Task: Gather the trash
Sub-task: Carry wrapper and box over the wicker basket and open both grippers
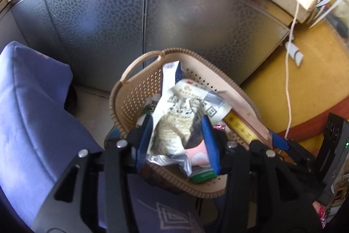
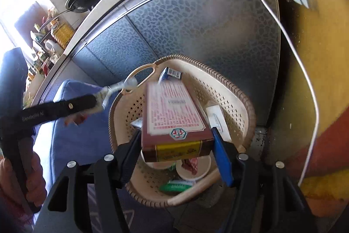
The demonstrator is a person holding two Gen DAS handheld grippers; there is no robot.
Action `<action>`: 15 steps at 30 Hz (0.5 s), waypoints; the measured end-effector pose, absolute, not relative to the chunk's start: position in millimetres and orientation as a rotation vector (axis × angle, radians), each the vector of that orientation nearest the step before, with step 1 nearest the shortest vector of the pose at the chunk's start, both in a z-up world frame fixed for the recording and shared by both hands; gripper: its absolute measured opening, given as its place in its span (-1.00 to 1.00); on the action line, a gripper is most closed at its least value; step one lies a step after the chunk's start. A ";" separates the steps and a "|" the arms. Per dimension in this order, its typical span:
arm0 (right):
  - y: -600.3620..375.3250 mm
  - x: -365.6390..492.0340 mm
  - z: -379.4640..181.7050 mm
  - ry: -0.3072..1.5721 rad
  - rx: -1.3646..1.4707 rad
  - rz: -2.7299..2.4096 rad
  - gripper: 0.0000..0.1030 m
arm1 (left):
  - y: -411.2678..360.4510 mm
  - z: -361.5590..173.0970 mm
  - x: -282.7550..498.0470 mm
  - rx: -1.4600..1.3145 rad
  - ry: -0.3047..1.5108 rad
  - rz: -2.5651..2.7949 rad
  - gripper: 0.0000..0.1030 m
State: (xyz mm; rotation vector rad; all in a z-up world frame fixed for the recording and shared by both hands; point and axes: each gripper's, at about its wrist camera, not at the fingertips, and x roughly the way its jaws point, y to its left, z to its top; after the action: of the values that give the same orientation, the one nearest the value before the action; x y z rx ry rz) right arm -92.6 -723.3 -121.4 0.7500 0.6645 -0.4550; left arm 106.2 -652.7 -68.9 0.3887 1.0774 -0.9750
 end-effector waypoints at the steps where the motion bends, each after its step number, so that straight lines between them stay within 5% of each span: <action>1: -727.2 -88.7 -124.3 0.662 0.764 -0.442 0.40 | -657.2 -71.9 107.0 0.391 1.085 -0.972 0.17; 15: -703.2 -123.6 -114.5 0.535 0.825 -0.496 0.53 | -618.2 -27.3 65.9 0.297 0.978 -1.050 0.24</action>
State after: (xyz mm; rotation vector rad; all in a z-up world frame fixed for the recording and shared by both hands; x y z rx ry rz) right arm -123.6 -703.2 -114.5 0.8247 0.5352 -0.4965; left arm 65.9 -618.2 -27.3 0.2971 0.9776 -1.0496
